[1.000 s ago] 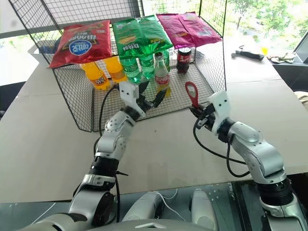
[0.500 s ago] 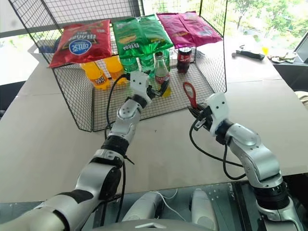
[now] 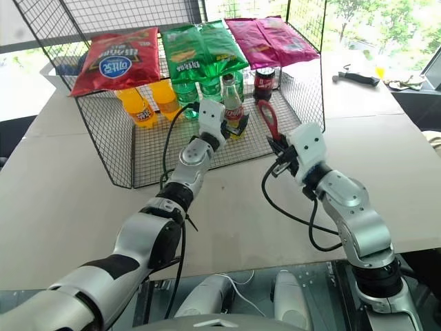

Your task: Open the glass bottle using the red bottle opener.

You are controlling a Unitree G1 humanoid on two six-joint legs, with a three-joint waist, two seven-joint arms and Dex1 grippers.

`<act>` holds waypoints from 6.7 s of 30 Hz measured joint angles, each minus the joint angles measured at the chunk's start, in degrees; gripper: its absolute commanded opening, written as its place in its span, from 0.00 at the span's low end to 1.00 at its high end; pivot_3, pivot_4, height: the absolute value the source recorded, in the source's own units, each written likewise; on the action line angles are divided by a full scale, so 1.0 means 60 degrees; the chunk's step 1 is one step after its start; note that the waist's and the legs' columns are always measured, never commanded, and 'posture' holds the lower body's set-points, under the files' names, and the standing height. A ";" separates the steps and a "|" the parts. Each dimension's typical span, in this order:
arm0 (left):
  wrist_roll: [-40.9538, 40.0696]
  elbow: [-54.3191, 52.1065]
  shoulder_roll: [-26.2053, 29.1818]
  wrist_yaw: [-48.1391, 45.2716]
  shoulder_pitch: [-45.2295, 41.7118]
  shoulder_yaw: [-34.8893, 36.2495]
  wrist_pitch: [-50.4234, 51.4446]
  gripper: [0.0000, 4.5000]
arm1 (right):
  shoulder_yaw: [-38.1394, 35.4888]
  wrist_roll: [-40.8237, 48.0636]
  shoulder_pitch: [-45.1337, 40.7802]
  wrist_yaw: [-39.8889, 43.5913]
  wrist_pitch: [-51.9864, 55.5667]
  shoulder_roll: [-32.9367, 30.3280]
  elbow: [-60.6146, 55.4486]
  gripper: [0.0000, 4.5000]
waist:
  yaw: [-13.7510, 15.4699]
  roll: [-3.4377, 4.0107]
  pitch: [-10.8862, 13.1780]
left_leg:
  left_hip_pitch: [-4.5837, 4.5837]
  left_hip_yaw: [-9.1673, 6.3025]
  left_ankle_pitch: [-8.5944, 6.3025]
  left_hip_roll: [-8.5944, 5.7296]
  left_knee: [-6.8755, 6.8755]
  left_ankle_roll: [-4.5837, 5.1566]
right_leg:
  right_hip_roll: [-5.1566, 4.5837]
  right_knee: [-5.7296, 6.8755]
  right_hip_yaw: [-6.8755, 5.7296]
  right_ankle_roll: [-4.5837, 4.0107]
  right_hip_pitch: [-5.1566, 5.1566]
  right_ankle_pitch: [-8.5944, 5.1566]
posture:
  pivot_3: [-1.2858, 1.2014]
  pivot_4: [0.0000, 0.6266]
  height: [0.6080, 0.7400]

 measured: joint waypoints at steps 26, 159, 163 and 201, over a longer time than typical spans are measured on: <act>0.0736 0.1870 -0.0097 0.1121 -0.1874 0.0335 0.0706 0.99 | 0.0187 -0.2214 0.0039 -0.0924 -0.1291 0.0977 0.0432 0.00 | -0.0199 -0.0002 -0.0001 | -0.0112 -0.0013 0.0001 -0.0025 0.0147 0.0000 | -0.0008 0.0129 -0.0007 0.0003 -0.0093 0.0001 | 0.52 0.24 1.00; -0.3327 -1.4087 0.2575 -0.3630 0.8368 0.0148 0.5611 0.48 | 0.0358 -0.2319 -0.0487 -0.0049 -0.2605 0.1482 0.2070 0.00 | -0.0249 0.0011 -0.0031 | -0.0081 0.0032 -0.0001 0.0000 0.0133 -0.0001 | -0.0001 0.0136 0.0031 0.0000 -0.0090 0.0001 | 0.52 0.24 1.00; -0.3274 -1.4082 0.2600 -0.3628 0.8390 0.0143 0.5538 0.48 | 0.1096 -0.2755 -0.0780 0.0365 -0.3141 0.1295 0.2450 0.00 | -0.0265 0.0012 -0.0031 | -0.0076 0.0036 -0.0001 0.0005 0.0133 -0.0002 | 0.0004 0.0137 0.0032 0.0000 -0.0089 0.0001 | 0.52 0.24 1.00; -0.3151 -1.3721 0.2684 -0.3477 0.8427 0.0078 0.5204 0.48 | 0.3403 -0.7868 -0.3003 -0.1845 -0.9345 0.1352 0.7260 0.00 | -0.0259 0.0015 -0.0035 | 0.0166 0.0061 -0.0002 0.0013 0.0067 -0.0003 | 0.0016 0.0124 0.0063 -0.0003 0.0102 -0.0003 | 0.52 0.24 1.00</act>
